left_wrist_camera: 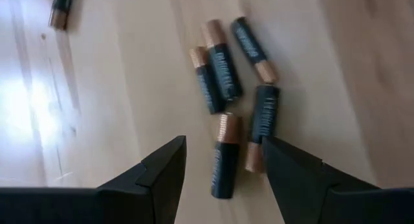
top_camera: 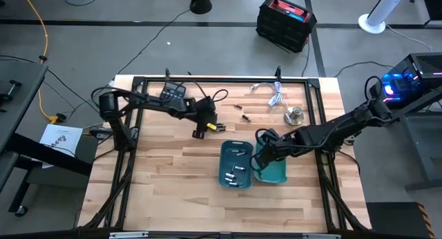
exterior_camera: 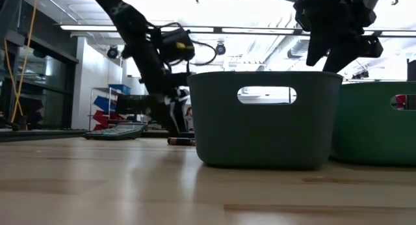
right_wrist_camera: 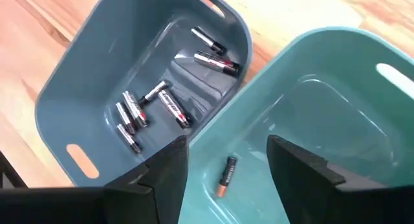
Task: Sort batteries
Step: Put the black battery into the green bin
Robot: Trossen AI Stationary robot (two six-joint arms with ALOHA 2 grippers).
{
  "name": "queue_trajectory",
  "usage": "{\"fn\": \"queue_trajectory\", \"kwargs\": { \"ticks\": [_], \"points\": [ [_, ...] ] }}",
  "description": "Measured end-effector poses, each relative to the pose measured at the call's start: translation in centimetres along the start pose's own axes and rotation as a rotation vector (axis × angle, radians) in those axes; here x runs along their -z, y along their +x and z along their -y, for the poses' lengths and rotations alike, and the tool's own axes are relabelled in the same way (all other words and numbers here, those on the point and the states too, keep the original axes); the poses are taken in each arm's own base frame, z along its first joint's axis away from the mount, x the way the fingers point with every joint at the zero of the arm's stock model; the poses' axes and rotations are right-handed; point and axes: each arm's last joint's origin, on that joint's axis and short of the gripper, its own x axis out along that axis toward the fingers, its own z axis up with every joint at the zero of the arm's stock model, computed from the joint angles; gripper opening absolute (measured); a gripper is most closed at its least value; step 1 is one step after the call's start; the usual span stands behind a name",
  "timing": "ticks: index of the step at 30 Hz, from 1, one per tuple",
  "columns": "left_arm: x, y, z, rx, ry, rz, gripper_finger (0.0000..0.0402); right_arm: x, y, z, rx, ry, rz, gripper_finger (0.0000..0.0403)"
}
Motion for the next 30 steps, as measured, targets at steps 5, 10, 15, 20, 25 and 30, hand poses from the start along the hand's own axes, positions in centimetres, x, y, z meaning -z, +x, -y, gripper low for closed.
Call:
{"fn": "queue_trajectory", "kwargs": {
  "ticks": [5,10,15,20,25,30],
  "points": [
    [0.8,1.2,-1.0,0.015,-0.095,-0.005,0.0180,-0.1,0.0,-0.1,-0.008,0.010,0.025,0.0203],
    [1.7,1.8,-0.9,0.110,-0.146,-0.017,0.0156,-0.2,0.0,-0.2,-0.016,0.011,0.039,0.0203],
    [1.9,2.3,-0.7,0.138,-0.181,-0.042,0.0117,-0.2,0.0,-0.2,-0.015,0.011,0.050,0.0203],
    [1.7,1.2,-0.6,0.121,-0.288,-0.058,0.0030,-0.2,0.0,-0.3,-0.016,0.012,0.051,0.0203],
    [0.7,-4.6,-2.0,0.028,-0.407,0.092,0.0030,-0.2,0.0,-0.3,-0.013,0.002,0.059,0.0203],
    [-1.6,-9.1,-1.8,0.020,-0.389,0.361,0.0030,-0.7,-1.0,-0.2,-0.003,-0.031,0.147,0.0203]
  ]
}}
